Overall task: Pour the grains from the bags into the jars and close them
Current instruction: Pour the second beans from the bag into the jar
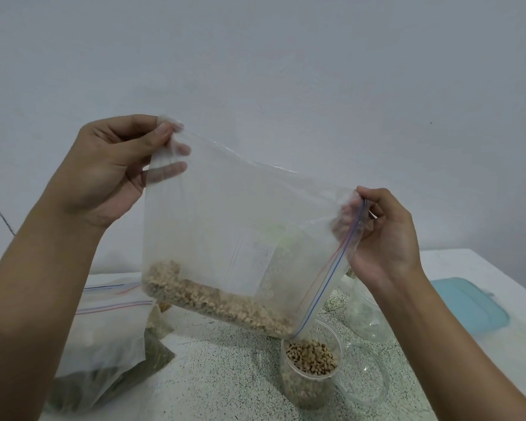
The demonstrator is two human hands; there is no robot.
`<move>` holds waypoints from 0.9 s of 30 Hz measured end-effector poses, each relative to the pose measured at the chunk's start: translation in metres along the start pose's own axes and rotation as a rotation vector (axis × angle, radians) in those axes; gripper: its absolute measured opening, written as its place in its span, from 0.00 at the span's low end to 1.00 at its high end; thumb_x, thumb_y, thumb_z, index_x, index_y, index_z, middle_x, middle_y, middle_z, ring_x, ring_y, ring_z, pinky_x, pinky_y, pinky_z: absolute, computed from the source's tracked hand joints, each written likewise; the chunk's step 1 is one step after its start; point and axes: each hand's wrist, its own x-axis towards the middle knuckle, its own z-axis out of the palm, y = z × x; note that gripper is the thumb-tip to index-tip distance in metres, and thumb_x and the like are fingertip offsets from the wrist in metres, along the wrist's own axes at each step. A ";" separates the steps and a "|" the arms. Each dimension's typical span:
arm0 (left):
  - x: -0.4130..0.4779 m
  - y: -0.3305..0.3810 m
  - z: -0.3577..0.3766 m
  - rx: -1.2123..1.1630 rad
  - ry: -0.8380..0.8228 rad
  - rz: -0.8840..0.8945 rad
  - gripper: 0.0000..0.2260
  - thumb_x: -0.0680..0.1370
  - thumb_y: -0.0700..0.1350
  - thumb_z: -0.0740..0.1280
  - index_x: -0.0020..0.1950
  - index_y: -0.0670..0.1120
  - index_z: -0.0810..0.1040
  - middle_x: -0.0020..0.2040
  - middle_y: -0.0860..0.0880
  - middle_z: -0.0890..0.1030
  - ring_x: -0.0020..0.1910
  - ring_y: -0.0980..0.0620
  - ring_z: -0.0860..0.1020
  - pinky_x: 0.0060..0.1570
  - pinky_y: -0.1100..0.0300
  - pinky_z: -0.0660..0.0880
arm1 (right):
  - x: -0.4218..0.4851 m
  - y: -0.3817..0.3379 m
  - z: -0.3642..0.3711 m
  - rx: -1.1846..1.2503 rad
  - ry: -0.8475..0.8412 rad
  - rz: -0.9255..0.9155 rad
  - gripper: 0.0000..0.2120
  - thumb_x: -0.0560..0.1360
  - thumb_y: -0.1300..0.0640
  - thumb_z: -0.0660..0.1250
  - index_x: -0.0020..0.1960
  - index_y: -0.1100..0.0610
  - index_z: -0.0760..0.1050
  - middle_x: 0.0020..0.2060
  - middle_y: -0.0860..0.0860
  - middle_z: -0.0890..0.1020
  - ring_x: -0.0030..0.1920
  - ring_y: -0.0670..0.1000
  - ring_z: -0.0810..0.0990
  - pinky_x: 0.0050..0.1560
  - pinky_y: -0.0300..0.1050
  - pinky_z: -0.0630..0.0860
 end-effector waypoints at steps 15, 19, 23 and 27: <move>0.000 0.003 0.004 0.005 -0.027 0.005 0.09 0.77 0.42 0.67 0.43 0.48 0.87 0.44 0.51 0.85 0.45 0.53 0.84 0.45 0.59 0.82 | 0.001 -0.002 -0.002 -0.001 -0.015 -0.012 0.19 0.77 0.63 0.64 0.28 0.55 0.75 0.28 0.49 0.75 0.29 0.46 0.73 0.30 0.37 0.69; -0.001 0.002 0.007 0.003 -0.042 0.005 0.10 0.77 0.42 0.67 0.42 0.49 0.88 0.43 0.51 0.85 0.45 0.53 0.84 0.44 0.59 0.82 | 0.001 -0.004 -0.004 0.002 -0.001 -0.018 0.18 0.77 0.63 0.64 0.29 0.55 0.74 0.29 0.49 0.75 0.29 0.46 0.74 0.29 0.37 0.69; 0.000 0.002 0.010 -0.004 -0.054 0.004 0.10 0.77 0.42 0.67 0.42 0.49 0.87 0.44 0.52 0.85 0.44 0.53 0.84 0.44 0.59 0.82 | 0.002 -0.006 -0.007 -0.011 0.009 -0.036 0.19 0.77 0.63 0.64 0.28 0.54 0.74 0.29 0.49 0.75 0.29 0.46 0.74 0.29 0.37 0.69; 0.000 0.000 0.014 -0.011 -0.052 -0.008 0.08 0.76 0.42 0.68 0.42 0.48 0.87 0.44 0.51 0.85 0.45 0.52 0.84 0.45 0.58 0.82 | 0.002 -0.007 -0.010 -0.029 0.018 -0.043 0.18 0.77 0.63 0.64 0.29 0.55 0.74 0.29 0.48 0.75 0.29 0.46 0.73 0.29 0.36 0.68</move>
